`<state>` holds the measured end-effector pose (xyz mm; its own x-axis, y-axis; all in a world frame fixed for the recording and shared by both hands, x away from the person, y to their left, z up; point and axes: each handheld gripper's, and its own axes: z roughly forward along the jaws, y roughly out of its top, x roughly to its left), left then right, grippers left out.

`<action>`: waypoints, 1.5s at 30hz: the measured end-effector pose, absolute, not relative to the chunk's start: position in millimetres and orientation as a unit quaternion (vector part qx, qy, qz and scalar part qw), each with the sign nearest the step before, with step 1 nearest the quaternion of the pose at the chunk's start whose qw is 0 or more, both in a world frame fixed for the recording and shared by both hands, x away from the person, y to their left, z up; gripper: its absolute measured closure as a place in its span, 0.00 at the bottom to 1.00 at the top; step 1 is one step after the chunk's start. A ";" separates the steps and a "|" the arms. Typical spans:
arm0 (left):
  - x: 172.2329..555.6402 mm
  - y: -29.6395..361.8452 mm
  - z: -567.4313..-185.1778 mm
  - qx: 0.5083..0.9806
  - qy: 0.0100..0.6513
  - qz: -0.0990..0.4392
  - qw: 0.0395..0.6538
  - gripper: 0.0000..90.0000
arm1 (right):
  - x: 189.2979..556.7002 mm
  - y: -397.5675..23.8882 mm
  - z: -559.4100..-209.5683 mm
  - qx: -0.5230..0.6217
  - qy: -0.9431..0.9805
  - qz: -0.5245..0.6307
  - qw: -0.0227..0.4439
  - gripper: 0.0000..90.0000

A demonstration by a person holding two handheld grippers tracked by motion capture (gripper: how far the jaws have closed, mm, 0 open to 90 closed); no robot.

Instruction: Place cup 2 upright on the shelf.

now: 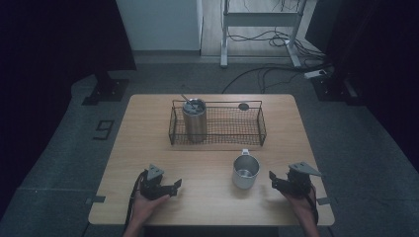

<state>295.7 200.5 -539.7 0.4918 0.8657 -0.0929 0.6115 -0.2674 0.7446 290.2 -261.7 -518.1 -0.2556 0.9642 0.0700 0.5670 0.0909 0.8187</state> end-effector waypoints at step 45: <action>299.6 189.0 -547.2 0.792 0.484 0.182 0.325 0.15 | 269.1 -199.4 -479.5 0.467 0.721 0.450 0.243 0.13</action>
